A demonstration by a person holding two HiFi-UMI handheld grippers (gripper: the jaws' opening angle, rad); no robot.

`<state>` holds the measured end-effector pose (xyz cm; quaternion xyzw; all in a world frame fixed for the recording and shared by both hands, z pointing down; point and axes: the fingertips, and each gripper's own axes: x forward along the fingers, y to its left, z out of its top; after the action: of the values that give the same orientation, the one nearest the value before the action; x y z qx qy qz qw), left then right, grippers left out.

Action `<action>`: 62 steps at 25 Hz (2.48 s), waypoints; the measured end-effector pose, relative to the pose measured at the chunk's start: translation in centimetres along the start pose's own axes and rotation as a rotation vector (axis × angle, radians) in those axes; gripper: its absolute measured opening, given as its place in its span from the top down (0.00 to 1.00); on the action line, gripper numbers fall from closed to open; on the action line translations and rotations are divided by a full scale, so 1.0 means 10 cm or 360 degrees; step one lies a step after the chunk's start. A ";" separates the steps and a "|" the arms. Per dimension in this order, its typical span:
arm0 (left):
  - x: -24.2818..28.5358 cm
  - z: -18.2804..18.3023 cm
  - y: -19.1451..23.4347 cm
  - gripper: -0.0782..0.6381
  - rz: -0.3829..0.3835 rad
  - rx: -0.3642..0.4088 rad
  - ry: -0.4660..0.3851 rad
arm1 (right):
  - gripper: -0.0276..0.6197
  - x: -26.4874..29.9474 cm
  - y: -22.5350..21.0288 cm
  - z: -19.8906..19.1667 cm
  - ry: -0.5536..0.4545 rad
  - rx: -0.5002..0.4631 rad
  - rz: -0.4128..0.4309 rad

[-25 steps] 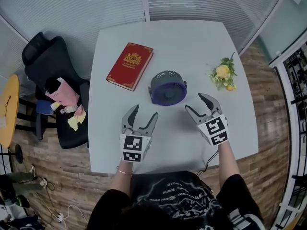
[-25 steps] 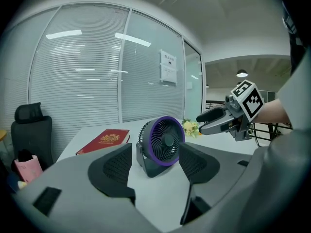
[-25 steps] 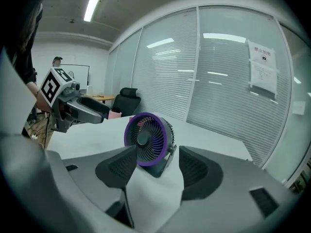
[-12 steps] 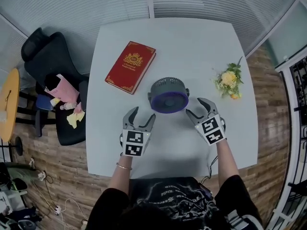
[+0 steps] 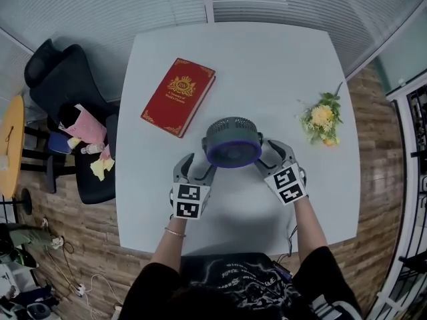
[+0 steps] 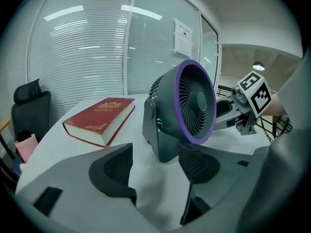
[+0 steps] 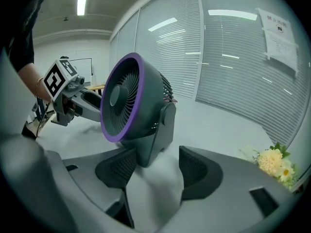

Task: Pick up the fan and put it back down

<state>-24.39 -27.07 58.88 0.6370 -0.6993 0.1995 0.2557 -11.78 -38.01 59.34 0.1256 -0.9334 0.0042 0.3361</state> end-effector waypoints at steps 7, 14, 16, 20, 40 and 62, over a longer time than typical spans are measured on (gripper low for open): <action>0.18 -0.03 0.05 0.45 0.0009 -0.0141 -0.0002 | 0.53 0.16 -0.05 -0.05 -0.0020 0.0071 0.0021; 0.34 0.00 0.05 0.45 0.0021 -0.0200 -0.0051 | 0.53 0.32 -0.10 -0.02 -0.0053 0.0122 0.0035; 0.37 0.00 0.06 0.45 0.0025 -0.0204 -0.0061 | 0.53 0.35 -0.09 -0.03 -0.0053 0.0119 0.0047; 0.42 0.01 0.08 0.46 0.0034 -0.0224 -0.0084 | 0.53 0.40 -0.09 -0.03 -0.0056 0.0114 0.0064; 0.55 0.10 0.15 0.55 0.0056 -0.0156 -0.0119 | 0.55 0.57 -0.12 0.01 -0.0054 0.0086 0.0002; 0.46 0.20 0.19 0.77 0.0107 -0.0100 -0.0173 | 0.71 0.45 -0.03 0.12 -0.0108 0.0190 -0.0034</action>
<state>-26.71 -31.70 60.22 0.6148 -0.7390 0.1511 0.2303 -15.79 -39.48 61.26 0.1554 -0.9410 0.0519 0.2960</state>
